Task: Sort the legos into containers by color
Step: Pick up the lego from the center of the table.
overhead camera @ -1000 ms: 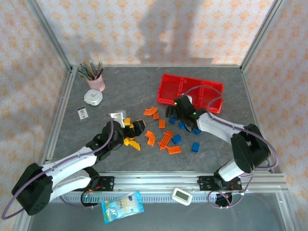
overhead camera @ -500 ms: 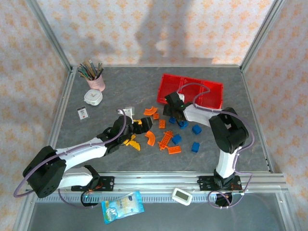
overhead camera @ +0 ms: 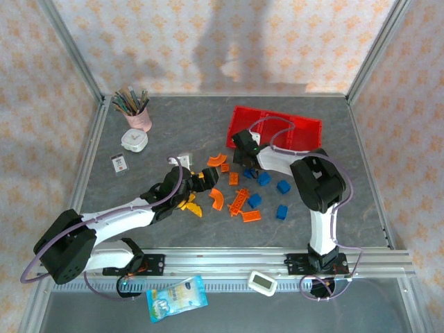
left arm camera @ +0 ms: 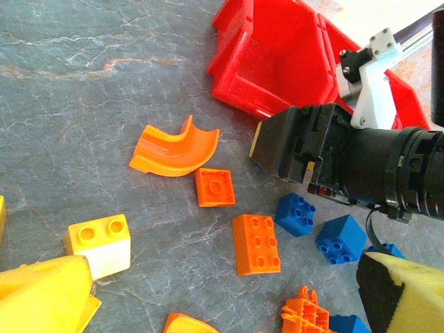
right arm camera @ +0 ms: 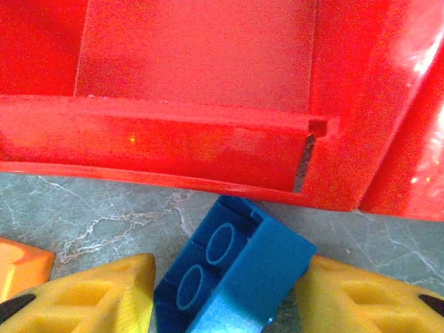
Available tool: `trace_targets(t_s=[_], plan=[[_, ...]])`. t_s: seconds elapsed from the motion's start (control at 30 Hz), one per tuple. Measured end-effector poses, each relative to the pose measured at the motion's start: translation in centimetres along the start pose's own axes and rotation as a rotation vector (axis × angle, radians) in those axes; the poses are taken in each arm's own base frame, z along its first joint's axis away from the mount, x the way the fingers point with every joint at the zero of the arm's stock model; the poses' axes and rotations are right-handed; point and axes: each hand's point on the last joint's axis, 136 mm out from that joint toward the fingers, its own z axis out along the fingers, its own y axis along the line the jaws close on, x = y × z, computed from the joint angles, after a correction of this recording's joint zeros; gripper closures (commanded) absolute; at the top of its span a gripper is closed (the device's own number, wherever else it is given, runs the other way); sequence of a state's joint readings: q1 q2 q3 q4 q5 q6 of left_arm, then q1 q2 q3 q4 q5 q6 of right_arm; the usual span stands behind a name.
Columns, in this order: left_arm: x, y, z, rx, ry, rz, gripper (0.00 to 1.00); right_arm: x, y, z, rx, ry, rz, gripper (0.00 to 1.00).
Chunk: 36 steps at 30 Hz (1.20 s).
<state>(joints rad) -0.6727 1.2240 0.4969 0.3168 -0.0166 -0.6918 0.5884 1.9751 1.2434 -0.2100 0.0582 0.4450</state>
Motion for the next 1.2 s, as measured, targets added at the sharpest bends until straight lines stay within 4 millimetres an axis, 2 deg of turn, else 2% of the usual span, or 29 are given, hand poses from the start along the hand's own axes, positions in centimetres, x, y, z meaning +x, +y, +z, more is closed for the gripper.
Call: trace_targets(t_s=[0.13,0.2,0.47,0.97,1.07,1.2], plan=[[0.0,0.0,0.0,0.000,0.000,0.000,0.01,0.1,-0.2,0.3,0.012,-0.001,-0.001,0.37],[0.0,0.0,0.0,0.000,0.000,0.000,0.01,0.0,-0.2,0.2,0.015,-0.004,-0.005,0.37],[0.1,0.1,0.1,-0.003,0.003,0.001,0.01,-0.8,0.0,0.2,0.022,-0.027,0.006,0.46],[-0.1,-0.1,0.1,-0.005,0.006,0.005,0.01,-1.1,0.1,0.0,0.020,-0.037,0.017,0.74],[-0.3,-0.3,0.1,-0.002,0.003,0.004,0.01,-1.3,0.3,-0.4,0.006,-0.038,0.022,0.78],[-0.7,-0.8,0.0,0.013,-0.002,0.002,0.01,-2.0,0.7,-2.0,-0.023,-0.058,0.027,0.81]])
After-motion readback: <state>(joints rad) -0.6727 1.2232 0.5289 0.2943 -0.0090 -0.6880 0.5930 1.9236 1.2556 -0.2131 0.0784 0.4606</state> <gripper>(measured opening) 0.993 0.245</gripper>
